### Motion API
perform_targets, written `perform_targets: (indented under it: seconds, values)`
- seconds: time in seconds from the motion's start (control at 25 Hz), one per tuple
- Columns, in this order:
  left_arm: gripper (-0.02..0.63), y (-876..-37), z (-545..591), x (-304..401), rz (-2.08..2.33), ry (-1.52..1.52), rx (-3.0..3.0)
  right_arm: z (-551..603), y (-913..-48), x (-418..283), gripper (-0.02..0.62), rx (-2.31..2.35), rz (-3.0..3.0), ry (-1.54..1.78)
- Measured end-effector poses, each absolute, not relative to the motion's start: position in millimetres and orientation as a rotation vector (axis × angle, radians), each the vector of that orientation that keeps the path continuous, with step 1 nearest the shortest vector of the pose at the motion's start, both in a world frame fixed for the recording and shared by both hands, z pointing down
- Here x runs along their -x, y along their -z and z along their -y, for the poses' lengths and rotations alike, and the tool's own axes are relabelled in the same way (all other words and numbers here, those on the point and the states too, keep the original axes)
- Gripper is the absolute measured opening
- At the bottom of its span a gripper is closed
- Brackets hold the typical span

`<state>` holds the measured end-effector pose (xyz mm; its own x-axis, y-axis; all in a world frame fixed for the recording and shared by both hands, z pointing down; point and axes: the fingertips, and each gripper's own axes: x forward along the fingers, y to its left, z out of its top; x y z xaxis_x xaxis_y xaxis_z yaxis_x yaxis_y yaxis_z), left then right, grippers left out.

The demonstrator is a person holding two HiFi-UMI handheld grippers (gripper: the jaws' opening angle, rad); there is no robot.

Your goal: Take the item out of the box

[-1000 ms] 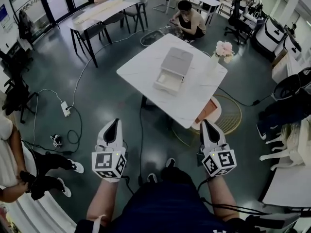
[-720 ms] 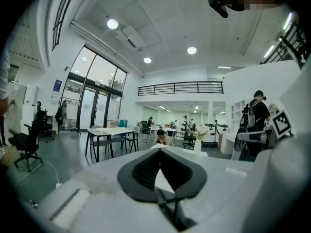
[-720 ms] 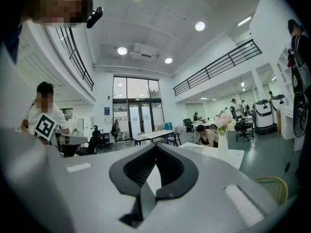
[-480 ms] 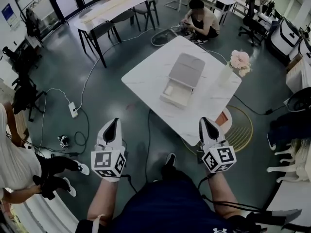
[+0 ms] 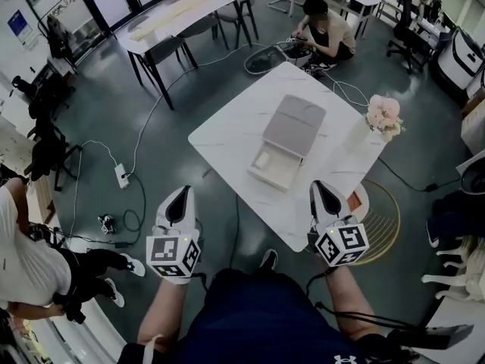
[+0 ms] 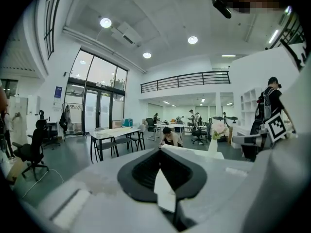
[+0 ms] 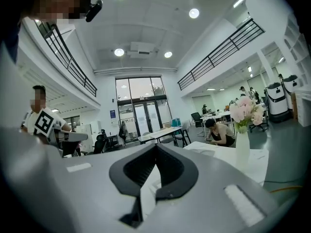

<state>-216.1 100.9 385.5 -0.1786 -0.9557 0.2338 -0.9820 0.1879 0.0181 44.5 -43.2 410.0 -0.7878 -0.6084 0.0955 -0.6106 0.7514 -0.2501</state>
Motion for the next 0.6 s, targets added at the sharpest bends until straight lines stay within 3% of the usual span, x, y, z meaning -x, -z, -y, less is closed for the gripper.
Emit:
perform_targets:
  seconds: [0.6]
  values:
    - [0.002, -399.6, -18.8, 204.0, 2.14, -0.241, -2.005, 88.1, -418.8, -61.2, 0.003, -1.151, 2.887, -0.462]
